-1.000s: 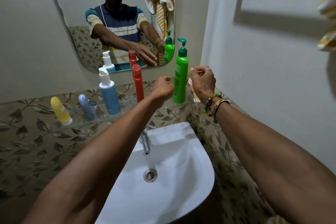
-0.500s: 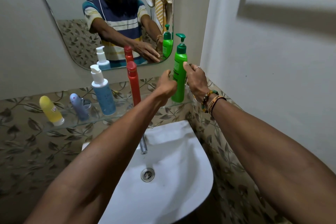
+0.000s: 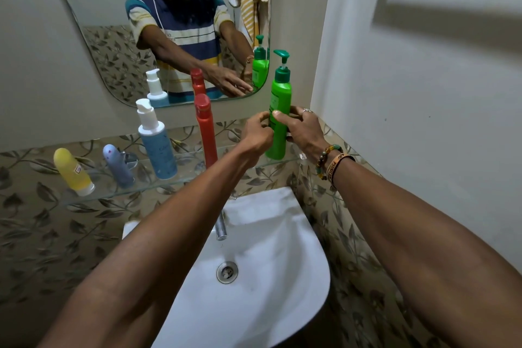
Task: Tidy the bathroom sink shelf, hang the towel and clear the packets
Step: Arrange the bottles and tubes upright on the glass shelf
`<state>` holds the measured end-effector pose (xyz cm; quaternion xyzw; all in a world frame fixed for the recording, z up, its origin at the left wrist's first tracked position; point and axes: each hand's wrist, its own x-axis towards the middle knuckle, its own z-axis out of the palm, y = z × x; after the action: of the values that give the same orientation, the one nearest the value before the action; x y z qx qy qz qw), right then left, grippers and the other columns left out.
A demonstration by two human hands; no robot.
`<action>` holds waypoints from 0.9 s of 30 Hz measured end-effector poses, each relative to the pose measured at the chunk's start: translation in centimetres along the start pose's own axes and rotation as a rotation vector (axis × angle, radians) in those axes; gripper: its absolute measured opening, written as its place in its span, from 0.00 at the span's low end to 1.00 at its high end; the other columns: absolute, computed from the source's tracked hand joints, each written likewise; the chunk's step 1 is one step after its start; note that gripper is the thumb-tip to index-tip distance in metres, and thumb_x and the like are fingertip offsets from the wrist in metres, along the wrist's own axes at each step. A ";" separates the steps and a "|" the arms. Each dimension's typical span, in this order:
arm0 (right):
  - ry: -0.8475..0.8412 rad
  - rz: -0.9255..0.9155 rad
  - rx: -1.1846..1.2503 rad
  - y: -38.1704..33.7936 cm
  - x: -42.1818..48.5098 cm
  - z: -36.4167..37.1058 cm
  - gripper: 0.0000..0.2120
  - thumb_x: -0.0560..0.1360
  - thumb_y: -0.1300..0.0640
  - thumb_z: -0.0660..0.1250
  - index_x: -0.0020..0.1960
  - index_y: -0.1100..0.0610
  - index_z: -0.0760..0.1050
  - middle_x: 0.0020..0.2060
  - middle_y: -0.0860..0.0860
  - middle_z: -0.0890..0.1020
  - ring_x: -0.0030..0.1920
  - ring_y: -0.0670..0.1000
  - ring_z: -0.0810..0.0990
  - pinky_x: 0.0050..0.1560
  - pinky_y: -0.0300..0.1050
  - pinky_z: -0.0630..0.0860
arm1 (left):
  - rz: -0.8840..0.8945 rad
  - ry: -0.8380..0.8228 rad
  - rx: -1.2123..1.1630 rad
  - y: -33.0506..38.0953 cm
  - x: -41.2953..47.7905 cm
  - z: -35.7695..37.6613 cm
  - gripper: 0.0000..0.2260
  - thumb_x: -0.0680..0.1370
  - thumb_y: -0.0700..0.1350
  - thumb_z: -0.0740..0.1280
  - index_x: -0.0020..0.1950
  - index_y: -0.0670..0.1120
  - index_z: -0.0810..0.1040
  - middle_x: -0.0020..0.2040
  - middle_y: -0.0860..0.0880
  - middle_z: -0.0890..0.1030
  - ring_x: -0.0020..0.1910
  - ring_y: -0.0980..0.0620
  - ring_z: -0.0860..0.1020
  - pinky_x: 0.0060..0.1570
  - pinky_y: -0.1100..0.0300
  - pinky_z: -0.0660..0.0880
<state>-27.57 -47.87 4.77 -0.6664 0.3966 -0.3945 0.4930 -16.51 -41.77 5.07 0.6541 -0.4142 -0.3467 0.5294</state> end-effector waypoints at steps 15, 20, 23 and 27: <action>-0.022 -0.063 -0.052 0.6 0.5 0.0 0.22 0.77 0.53 0.69 0.69 0.56 0.74 0.61 0.52 0.81 0.59 0.52 0.81 0.62 0.57 0.78 | -0.061 -0.027 0.002 -0.4 -0.1 -0.3 0.25 0.78 0.28 0.59 0.74 0.43 0.68 0.66 0.40 0.77 0.62 0.41 0.78 0.62 0.44 0.77; -0.003 -0.059 -0.071 0.7 0.4 0.2 0.21 0.76 0.54 0.71 0.68 0.55 0.75 0.59 0.53 0.83 0.58 0.53 0.82 0.60 0.58 0.79 | -0.053 -0.078 0.035 -0.3 -0.7 0.1 0.26 0.79 0.28 0.59 0.75 0.45 0.67 0.65 0.40 0.77 0.60 0.42 0.78 0.62 0.45 0.77; -0.019 -0.076 -0.083 0.7 0.4 0.1 0.21 0.77 0.55 0.70 0.68 0.56 0.74 0.60 0.54 0.82 0.59 0.54 0.81 0.60 0.57 0.79 | -0.049 -0.084 0.027 -0.3 -0.7 -0.3 0.29 0.77 0.25 0.58 0.76 0.45 0.66 0.67 0.40 0.76 0.63 0.40 0.77 0.63 0.42 0.76; -0.027 -0.067 -0.072 0.5 0.1 0.2 0.21 0.77 0.57 0.70 0.69 0.57 0.73 0.61 0.54 0.81 0.60 0.54 0.80 0.62 0.57 0.78 | -0.044 -0.088 -0.010 -0.5 -1.0 -0.6 0.30 0.77 0.24 0.57 0.77 0.45 0.66 0.68 0.41 0.75 0.63 0.40 0.77 0.57 0.49 0.78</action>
<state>-27.36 -47.98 4.29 -0.7018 0.3812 -0.3873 0.4607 -16.27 -40.56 4.75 0.6446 -0.4208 -0.3887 0.5063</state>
